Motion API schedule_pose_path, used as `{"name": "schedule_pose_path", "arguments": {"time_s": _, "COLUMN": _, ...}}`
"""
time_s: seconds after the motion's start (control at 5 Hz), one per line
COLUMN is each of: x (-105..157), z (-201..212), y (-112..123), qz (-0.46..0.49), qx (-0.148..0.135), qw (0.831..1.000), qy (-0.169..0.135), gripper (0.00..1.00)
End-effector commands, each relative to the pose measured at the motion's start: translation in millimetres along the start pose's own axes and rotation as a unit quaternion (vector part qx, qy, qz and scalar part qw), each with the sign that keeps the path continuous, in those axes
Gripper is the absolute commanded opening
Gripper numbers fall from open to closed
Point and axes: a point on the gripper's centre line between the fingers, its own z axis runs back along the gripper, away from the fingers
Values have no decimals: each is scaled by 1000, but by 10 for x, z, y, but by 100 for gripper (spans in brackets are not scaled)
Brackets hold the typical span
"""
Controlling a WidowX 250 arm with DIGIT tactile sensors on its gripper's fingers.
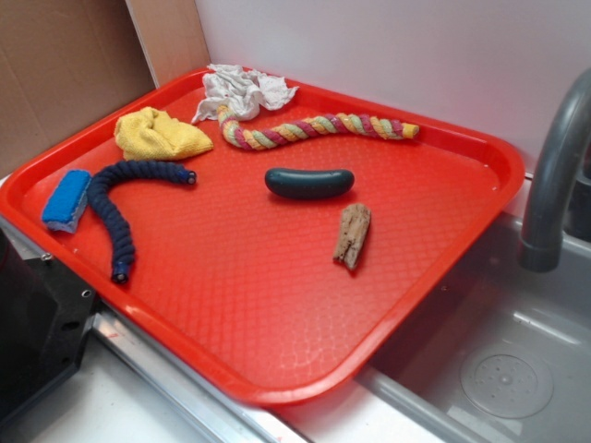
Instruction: Grab the plastic pickle.
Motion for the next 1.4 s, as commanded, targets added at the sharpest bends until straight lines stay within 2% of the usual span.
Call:
{"name": "schedule_pose_path", "arguments": {"time_s": 0.0, "x": 0, "z": 0, "y": 0, "qz": 0, "qx": 0, "qw": 1000, "qy": 0, "gripper": 100}}
{"name": "schedule_pose_path", "arguments": {"time_s": 0.2, "x": 378, "z": -407, "y": -225, "qz": -43, "qx": 3, "qw": 998, "qy": -34, "gripper": 100}}
{"name": "schedule_pose_path", "arguments": {"time_s": 0.4, "x": 880, "z": -695, "y": -527, "qz": -26, "qx": -12, "qw": 997, "qy": -78, "gripper": 100}}
{"name": "schedule_pose_path", "arguments": {"time_s": 0.6, "x": 1236, "z": -1093, "y": -716, "qz": -140, "qx": -62, "qw": 988, "qy": -28, "gripper": 100}}
{"name": "schedule_pose_path", "arguments": {"time_s": 0.8, "x": 1578, "z": -1368, "y": -521, "qz": -261, "qx": -66, "qw": 963, "qy": 3, "gripper": 100}}
{"name": "schedule_pose_path", "arguments": {"time_s": 1.0, "x": 1569, "z": -1587, "y": -350, "qz": -381, "qx": -48, "qw": 923, "qy": 18, "gripper": 100}}
{"name": "schedule_pose_path", "arguments": {"time_s": 1.2, "x": 1359, "z": -1818, "y": -346, "qz": -476, "qx": -21, "qw": 879, "qy": 26, "gripper": 100}}
